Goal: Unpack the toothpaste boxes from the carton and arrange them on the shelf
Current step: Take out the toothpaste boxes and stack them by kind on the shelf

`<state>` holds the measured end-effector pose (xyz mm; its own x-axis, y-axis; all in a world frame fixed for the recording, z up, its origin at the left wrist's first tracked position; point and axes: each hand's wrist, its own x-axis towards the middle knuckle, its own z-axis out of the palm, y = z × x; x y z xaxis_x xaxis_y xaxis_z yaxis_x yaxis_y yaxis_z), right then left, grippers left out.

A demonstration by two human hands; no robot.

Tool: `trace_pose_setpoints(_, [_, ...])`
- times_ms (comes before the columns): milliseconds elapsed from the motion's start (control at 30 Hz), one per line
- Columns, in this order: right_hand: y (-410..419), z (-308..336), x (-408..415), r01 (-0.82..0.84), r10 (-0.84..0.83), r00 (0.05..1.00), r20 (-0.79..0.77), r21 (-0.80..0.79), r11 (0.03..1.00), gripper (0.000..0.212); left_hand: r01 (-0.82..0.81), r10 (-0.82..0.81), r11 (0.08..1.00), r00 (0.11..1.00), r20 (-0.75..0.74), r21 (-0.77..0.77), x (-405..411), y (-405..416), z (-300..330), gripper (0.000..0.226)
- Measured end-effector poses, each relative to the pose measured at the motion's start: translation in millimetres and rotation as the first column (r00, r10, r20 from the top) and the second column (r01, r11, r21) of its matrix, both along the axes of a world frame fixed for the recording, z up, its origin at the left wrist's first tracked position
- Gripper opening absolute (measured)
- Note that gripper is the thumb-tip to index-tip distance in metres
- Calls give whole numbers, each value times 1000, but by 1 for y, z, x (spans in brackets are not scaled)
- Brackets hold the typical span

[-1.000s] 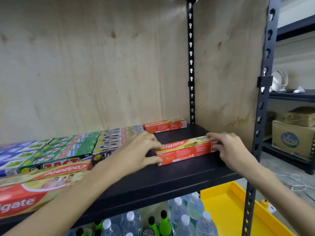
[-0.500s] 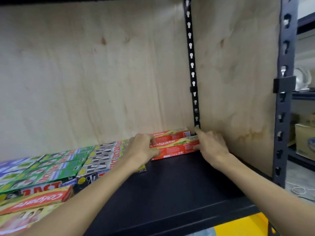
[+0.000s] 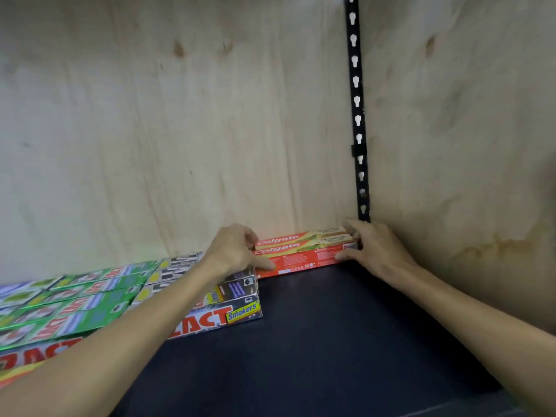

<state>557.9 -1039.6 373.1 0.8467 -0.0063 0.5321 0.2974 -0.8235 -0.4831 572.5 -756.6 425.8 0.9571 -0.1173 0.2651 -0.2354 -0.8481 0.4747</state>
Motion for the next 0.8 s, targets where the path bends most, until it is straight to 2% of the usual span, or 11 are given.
trace_pose_setpoints(67, [-3,-2,2,-29,29,1000,-2,18,999,45,4,-4,1000,1000,-10,11,3,0,1,78])
trace_pose_setpoints(333, [-2,-7,-1,2,-2,999,-36,12,1000,82,-13,13,1000,1000,-11,-11,-2,-2,-3,72])
trace_pose_setpoints(533, [0,-7,-6,37,-38,997,-64,-11,999,72,-55,54,997,998,-17,-50,-11,-5,0,63])
trace_pose_setpoints(633, [0,-5,-6,21,-22,998,-65,-24,1000,64,-76,77,995,997,19,-61,-10,-5,-3,68])
trace_pose_setpoints(800, [-4,-9,3,52,-55,996,-63,-58,997,65,-83,84,995,996,26,-54,-6,-3,-7,72])
